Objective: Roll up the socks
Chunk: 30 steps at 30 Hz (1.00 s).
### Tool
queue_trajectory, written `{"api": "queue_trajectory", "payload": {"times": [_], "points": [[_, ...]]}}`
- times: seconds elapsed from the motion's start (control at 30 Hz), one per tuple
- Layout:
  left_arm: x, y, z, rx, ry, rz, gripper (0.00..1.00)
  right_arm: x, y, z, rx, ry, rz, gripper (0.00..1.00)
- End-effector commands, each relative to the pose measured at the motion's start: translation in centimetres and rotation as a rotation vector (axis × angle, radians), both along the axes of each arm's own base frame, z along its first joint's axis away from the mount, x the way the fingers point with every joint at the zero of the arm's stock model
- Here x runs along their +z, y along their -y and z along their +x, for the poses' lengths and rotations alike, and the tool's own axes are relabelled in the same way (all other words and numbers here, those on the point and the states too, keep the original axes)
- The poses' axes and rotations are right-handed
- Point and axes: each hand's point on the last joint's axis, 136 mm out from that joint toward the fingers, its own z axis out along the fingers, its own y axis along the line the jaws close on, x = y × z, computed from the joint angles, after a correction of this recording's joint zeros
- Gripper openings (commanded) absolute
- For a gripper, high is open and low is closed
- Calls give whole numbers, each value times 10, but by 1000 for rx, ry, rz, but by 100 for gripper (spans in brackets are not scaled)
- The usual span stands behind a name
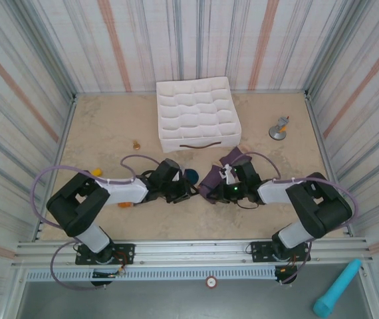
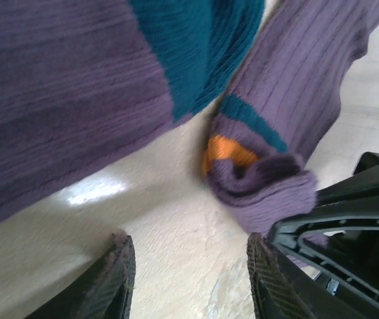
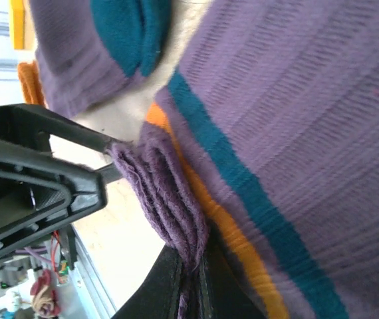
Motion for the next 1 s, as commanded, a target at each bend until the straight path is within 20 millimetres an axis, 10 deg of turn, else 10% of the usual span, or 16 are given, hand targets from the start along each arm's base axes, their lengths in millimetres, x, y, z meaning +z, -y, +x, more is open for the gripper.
{"api": "queue_trajectory", "payload": {"times": [0.0,0.63,0.97], "points": [[0,4,11,4,55,23,49,-5,-1,3,-34,-82,42,0],[-31,0,18,76,-11,126,37,-38,-3,3,-92,-246,36,0],[-39,-7,19,81,-35,196,7,-33,5,4,-99,-219,39,4]]}}
